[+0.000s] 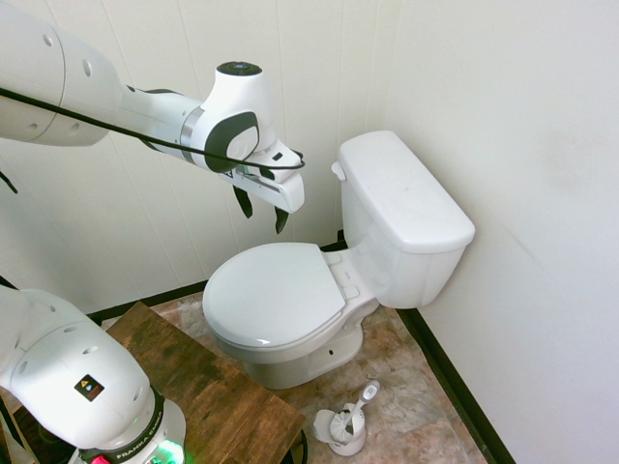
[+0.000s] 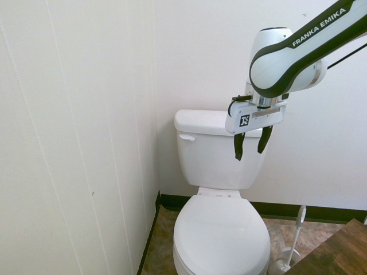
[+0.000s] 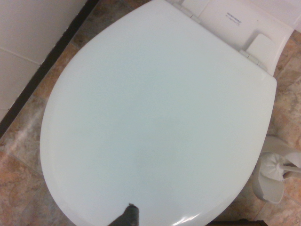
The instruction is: Flush the toilet
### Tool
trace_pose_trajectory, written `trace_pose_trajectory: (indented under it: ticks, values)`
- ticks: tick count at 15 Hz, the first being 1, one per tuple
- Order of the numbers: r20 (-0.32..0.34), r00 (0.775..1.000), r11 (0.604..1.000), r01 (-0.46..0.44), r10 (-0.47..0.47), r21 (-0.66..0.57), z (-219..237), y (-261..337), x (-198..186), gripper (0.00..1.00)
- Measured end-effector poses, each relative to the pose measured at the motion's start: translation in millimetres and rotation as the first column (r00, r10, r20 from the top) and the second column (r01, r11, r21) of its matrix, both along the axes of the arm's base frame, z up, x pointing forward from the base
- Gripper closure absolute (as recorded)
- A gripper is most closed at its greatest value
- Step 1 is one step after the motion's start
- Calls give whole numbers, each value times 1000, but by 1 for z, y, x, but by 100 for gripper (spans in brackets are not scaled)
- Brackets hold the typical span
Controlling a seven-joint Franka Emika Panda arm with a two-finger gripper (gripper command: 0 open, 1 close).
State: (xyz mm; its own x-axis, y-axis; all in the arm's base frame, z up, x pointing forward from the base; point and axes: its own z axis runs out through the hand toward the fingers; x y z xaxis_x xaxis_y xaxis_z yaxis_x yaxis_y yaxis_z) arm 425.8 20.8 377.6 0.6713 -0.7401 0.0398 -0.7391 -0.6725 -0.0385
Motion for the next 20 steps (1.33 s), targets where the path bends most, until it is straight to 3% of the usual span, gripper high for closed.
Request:
trace_pose_trajectory:
  ticks: [4, 8, 17, 18, 20]
  values:
    - [8, 1000, 1000, 9, -9, -2, -5, 1, 5, 0]
    - [67, 997, 999, 31, -31, 8, -1, 19, 36, 0]
    - [178, 964, 979, 202, -197, -7, -13, 62, 205, 0]
    - [184, 959, 975, 221, -215, -14, -17, 63, 221, 100]
    - [196, 951, 969, 247, -239, -18, -20, 66, 247, 100]
